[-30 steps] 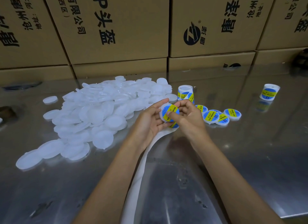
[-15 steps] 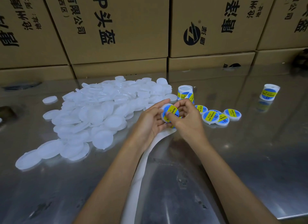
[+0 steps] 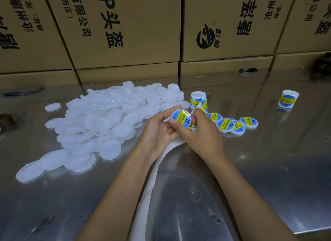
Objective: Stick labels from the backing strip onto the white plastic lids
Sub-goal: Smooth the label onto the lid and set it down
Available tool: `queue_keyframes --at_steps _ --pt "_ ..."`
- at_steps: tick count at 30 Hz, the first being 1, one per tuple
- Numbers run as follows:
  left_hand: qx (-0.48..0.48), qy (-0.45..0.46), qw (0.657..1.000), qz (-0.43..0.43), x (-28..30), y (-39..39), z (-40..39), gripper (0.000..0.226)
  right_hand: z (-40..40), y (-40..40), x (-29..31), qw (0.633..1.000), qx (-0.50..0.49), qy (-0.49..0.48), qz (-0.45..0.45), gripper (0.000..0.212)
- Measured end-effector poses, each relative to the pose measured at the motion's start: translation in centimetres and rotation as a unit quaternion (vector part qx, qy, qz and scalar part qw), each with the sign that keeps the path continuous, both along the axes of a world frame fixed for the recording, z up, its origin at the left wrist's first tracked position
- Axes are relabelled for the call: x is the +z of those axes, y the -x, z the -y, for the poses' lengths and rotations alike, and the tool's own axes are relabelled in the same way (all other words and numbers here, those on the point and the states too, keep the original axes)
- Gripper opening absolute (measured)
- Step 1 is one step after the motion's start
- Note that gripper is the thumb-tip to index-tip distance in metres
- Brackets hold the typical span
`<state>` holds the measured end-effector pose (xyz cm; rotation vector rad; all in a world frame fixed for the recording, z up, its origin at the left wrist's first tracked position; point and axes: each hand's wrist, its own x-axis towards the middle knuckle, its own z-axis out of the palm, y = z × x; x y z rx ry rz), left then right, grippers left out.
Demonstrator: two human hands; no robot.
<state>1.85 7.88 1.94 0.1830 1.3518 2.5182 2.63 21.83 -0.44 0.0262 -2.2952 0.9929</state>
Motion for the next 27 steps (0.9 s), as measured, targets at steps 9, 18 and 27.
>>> queue_keyframes --at_steps 9,18,27 --pt "-0.002 0.088 0.996 0.001 0.1 0.0 -0.1 0.035 -0.4 0.3 -0.6 0.998 -0.003 -0.056 0.017 0.06" --pt "-0.02 0.088 0.996 -0.018 -0.4 0.4 -0.2 0.033 -0.6 1.3 -1.2 0.999 0.009 -0.028 0.044 0.057" --pt "0.003 0.132 0.989 -0.072 -0.9 0.3 0.0 0.038 -0.7 1.4 -1.1 0.998 0.043 0.014 0.042 0.05"
